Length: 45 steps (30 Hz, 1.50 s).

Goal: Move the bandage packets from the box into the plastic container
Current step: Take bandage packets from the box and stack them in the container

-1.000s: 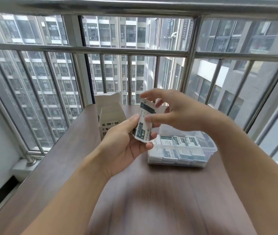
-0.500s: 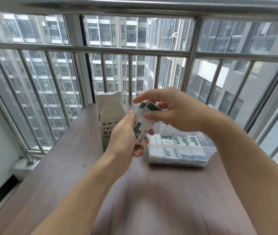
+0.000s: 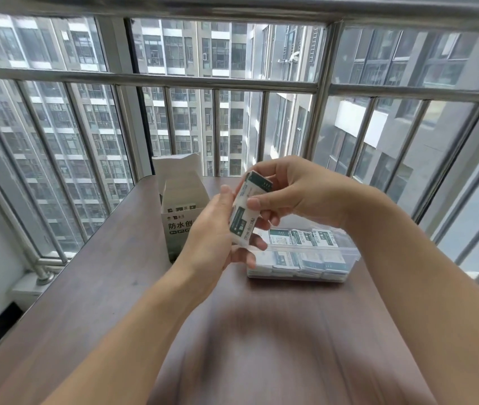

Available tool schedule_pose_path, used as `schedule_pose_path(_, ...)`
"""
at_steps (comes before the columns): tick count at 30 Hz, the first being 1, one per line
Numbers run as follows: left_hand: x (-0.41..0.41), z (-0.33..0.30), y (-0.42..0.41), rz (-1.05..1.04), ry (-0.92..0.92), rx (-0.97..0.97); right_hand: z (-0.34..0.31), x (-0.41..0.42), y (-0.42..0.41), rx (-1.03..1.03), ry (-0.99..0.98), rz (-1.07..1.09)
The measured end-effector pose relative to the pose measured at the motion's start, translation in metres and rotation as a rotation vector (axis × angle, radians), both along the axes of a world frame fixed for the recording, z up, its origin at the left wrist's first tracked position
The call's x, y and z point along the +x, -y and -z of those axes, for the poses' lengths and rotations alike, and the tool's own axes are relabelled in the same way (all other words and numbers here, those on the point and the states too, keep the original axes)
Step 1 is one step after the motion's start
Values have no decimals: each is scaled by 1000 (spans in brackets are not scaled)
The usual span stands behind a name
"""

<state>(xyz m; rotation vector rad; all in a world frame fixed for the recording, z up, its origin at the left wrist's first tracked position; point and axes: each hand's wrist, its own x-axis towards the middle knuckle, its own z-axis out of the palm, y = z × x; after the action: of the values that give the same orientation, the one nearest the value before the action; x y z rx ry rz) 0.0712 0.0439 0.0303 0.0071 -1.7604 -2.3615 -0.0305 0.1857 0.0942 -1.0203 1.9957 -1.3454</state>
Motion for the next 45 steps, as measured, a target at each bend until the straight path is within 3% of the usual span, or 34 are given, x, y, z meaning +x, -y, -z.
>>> schedule_pose_path(5, -6, 5, 9, -281, -150, -221, -4, -27, -31, -16, 129, 214)
schedule_pose_path(8, -9, 13, 16, -490, -255, -520, 2, -37, -42, 90, 183, 257)
schedule_pose_path(12, -11, 24, 19, -511, -188, -865, 17, -41, -32, 270, 217, 197)
schedule_pose_path(14, -13, 29, 17, -444, -138, -944, 21, -39, -23, 308, 199, 170)
schedule_pose_path(19, -15, 34, 13, -333, -113, -912, 25, -28, -4, 345, 181, 93)
schedule_pose_path(28, -15, 35, 12, -317, -111, -869, 30, -24, 4, 282, 205, 203)
schedule_pose_path(32, -16, 35, 12, -320, -114, -877, 30, -20, 7, 293, 97, 270)
schedule_pose_path(39, -16, 36, 13, -324, -121, -883, 31, -16, 14, 489, -157, 319)
schedule_pose_path(45, -16, 36, 14, -319, -123, -887, 25, -17, 10, 455, -139, 355)
